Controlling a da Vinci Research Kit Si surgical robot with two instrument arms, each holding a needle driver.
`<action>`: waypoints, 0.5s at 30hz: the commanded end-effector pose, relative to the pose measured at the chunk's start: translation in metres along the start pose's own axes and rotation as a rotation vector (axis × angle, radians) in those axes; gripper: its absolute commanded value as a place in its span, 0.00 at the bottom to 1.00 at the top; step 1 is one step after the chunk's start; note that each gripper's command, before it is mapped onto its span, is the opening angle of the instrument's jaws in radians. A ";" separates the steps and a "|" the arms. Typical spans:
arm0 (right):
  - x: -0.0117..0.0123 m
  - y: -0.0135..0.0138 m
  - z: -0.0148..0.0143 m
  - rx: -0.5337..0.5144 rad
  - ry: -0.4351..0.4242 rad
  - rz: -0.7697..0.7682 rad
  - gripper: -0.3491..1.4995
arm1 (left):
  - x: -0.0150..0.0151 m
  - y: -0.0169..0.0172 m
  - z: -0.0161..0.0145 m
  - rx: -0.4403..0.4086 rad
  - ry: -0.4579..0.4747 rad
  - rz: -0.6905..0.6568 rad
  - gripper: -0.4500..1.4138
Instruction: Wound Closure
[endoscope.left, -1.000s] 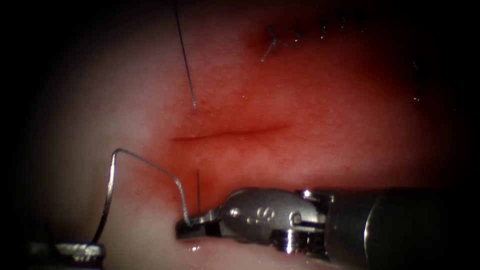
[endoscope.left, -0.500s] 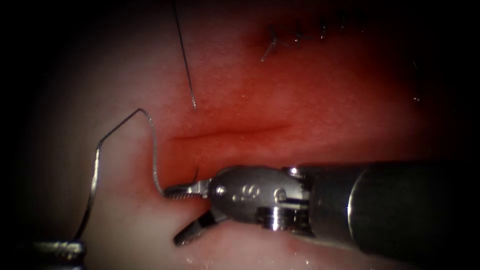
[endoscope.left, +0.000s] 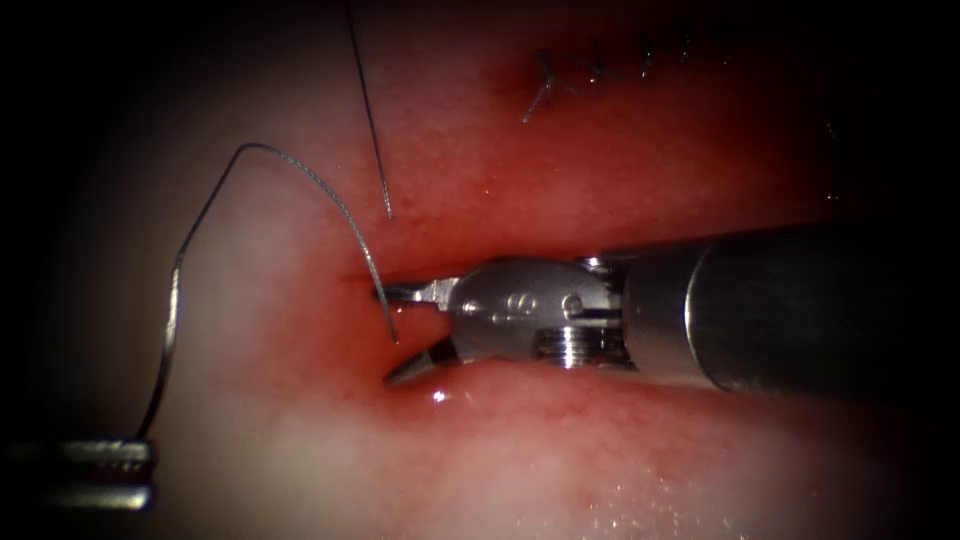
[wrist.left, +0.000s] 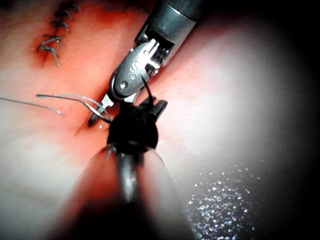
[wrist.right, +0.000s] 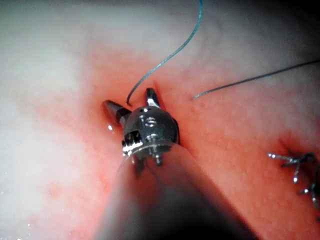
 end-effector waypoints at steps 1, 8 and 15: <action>-0.0007 -0.0004 0.0013 0.005 -0.004 -0.011 0.87 | -0.0003 -0.0002 0.0007 -0.002 0.000 0.000 0.00; -0.0010 -0.0013 -0.0004 0.063 0.015 0.044 0.00 | -0.0008 -0.0011 0.0007 0.005 -0.004 -0.001 0.00; 0.0018 -0.0042 -0.0026 0.155 -0.134 0.098 0.00 | -0.0022 -0.0026 0.0011 0.027 -0.013 0.006 0.00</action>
